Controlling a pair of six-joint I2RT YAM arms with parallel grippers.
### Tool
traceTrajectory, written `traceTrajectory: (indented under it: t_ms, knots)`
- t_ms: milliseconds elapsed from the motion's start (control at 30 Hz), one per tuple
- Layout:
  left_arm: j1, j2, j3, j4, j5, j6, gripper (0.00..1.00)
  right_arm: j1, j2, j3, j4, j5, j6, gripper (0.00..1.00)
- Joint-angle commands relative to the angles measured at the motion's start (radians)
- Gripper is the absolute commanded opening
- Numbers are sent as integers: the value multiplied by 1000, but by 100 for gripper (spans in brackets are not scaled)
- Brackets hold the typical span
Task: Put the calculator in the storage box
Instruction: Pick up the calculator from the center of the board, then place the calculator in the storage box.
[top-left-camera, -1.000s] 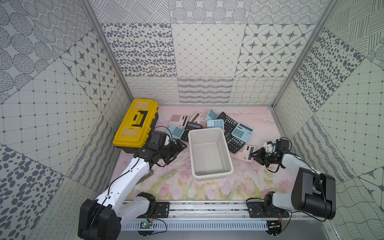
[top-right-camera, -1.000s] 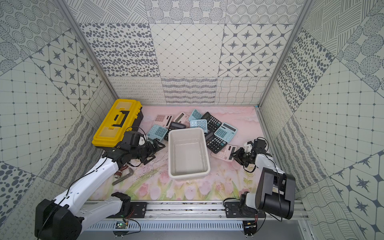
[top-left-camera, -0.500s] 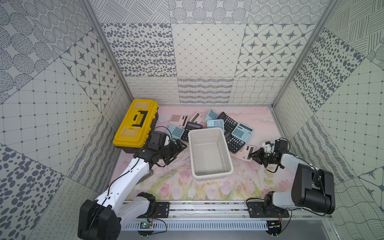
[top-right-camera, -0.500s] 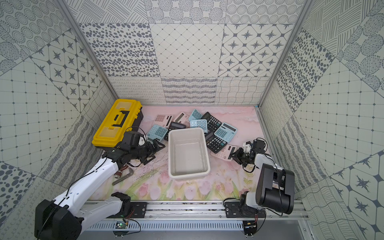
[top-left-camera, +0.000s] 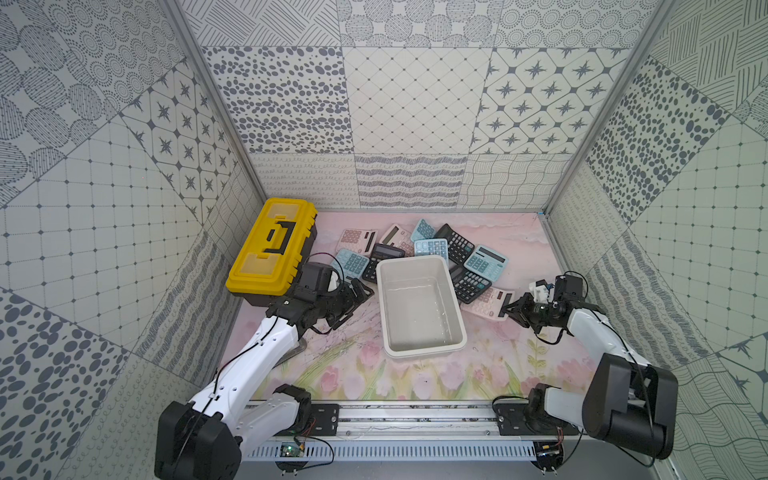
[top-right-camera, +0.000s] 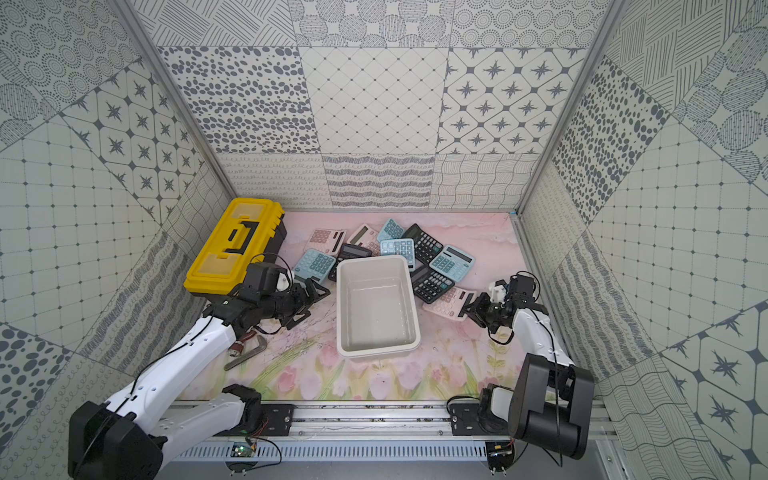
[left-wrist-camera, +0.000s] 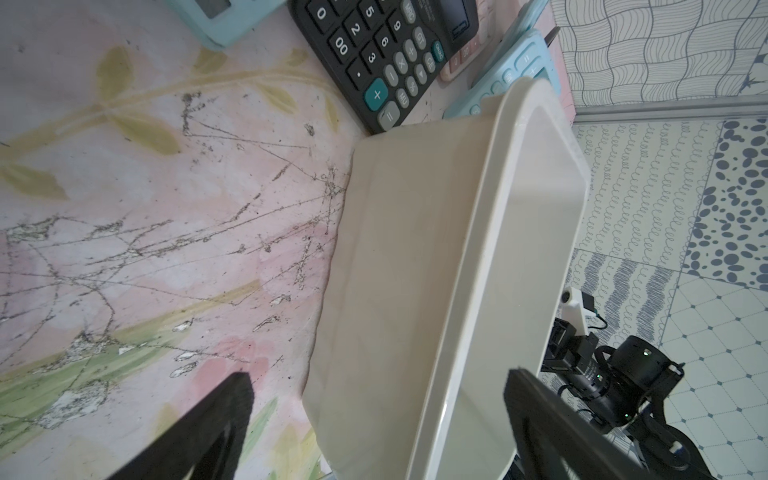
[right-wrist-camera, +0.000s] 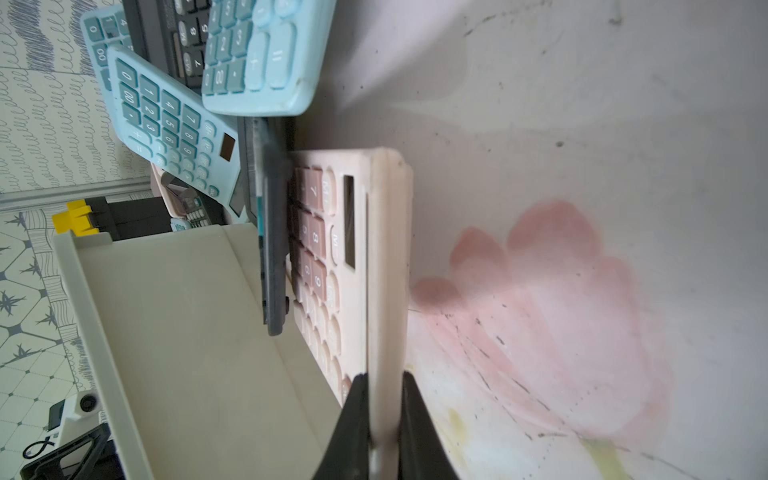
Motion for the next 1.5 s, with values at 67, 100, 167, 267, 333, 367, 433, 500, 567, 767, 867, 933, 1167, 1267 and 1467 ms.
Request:
traceTrajectory:
  t_ms: [67, 100, 167, 267, 333, 367, 433, 500, 567, 767, 867, 933, 1167, 1267, 1467]
  knots:
    - [11, -9, 15, 2, -6, 40, 100, -3, -140, 80, -150, 64, -8, 0]
    - [10, -9, 14, 2, -7, 40, 100, -3, -161, 86, -165, 67, -1, 0]
    - [10, -9, 16, 4, -7, 39, 100, -3, -191, 105, -196, 78, 19, 0]
    - [11, -7, 21, 3, -5, 41, 100, -3, -230, 155, -237, 99, 35, 0]
    - [10, -8, 24, 3, -3, 42, 100, -2, -253, 208, -277, 122, 31, 0]
    - [10, -9, 25, -3, -5, 43, 100, -2, -264, 231, -293, 136, 25, 0]
    - [10, -16, 25, -6, -9, 44, 100, -1, -283, 287, -325, 155, 15, 0]
    - [10, -21, 23, -10, -14, 46, 100, 1, -292, 338, -346, 146, 6, 0]
    - [10, -26, 23, -12, -18, 47, 100, 5, -294, 387, -365, 131, 4, 0]
    - [9, -24, 24, -2, -19, 38, 100, 163, -250, 505, -339, 73, 22, 0]
    - [9, -24, 25, 4, -14, 32, 100, 328, -197, 555, -316, 125, 40, 0]
    - [9, -26, 23, 1, -12, 32, 100, 425, -154, 583, -296, 142, 53, 0]
    - [10, -52, 13, -11, -17, 39, 100, 678, 15, 690, -314, 289, 37, 0]
    - [9, -51, 14, -8, -12, 37, 100, 755, 95, 733, -332, 369, 32, 0]
    - [10, -54, 13, -15, -16, 44, 100, 853, 264, 819, -366, 494, 37, 0]
